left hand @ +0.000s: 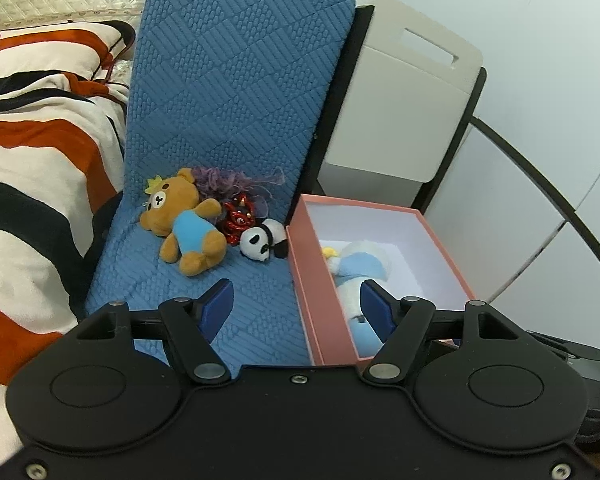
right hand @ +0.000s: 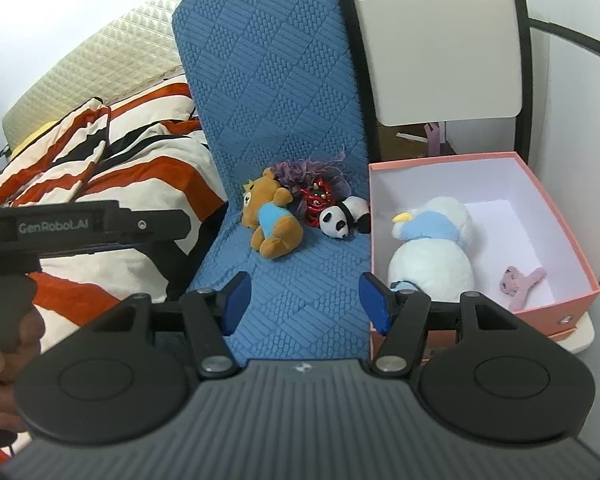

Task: Organize objects
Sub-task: 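Withdraw both open tools from the box back toward the chair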

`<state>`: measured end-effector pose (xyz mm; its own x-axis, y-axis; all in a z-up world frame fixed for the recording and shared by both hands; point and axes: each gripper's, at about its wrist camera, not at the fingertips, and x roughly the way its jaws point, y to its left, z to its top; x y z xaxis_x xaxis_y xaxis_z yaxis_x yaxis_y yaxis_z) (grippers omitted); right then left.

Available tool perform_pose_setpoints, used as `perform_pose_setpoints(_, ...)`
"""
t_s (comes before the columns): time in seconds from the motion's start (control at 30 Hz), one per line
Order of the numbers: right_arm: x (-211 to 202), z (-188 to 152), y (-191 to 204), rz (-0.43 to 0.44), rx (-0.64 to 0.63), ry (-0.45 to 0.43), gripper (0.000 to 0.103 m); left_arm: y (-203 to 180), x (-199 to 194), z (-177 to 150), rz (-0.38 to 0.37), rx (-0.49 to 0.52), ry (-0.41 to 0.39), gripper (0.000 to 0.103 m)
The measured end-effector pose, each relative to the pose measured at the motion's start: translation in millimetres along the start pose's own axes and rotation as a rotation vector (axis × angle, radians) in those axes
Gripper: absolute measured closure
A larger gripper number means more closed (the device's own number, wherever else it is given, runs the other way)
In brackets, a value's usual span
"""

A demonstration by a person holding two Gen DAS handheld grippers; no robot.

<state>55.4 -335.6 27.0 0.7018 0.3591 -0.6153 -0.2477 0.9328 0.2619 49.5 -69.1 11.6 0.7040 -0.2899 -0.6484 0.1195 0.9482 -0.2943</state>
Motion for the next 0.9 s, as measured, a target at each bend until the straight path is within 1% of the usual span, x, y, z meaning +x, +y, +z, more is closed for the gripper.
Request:
perform_pose_setpoints(0.23, 35, -10, 0, 0.018, -0.006, -0.007, 0.041, 23, 27, -4, 0.009, -0.038, -0.019, 0.035)
perform_pose_setpoints(0.43, 69, -24, -2, 0.012, -0.013, 0.016, 0.041, 44, 54, -9, 0.037, -0.063, -0.016, 0.034)
perform_pose_setpoints(0.6, 93, -36, -5, -0.025, -0.048, 0.032, 0.041, 62, 77, -13, 0.071, -0.082, -0.022, 0.032)
perform_pose_setpoints(0.67, 97, -37, -8, -0.055, -0.04, 0.01, 0.041, 68, 86, -11, 0.089, -0.108, -0.021, 0.032)
perform_pose_setpoints(0.73, 102, -37, -10, -0.07, -0.037, -0.012, 0.041, 73, 95, -8, 0.092, -0.123, -0.047, 0.03)
perform_pose_setpoints(0.8, 111, -36, -13, -0.072, -0.028, -0.008, 0.041, 79, 107, -4, 0.082, -0.14, -0.046, 0.029)
perform_pose_setpoints(0.9, 128, -34, -15, -0.06, -0.016, 0.024, 0.041, 82, 127, 0, 0.099, -0.117, -0.045, 0.029)
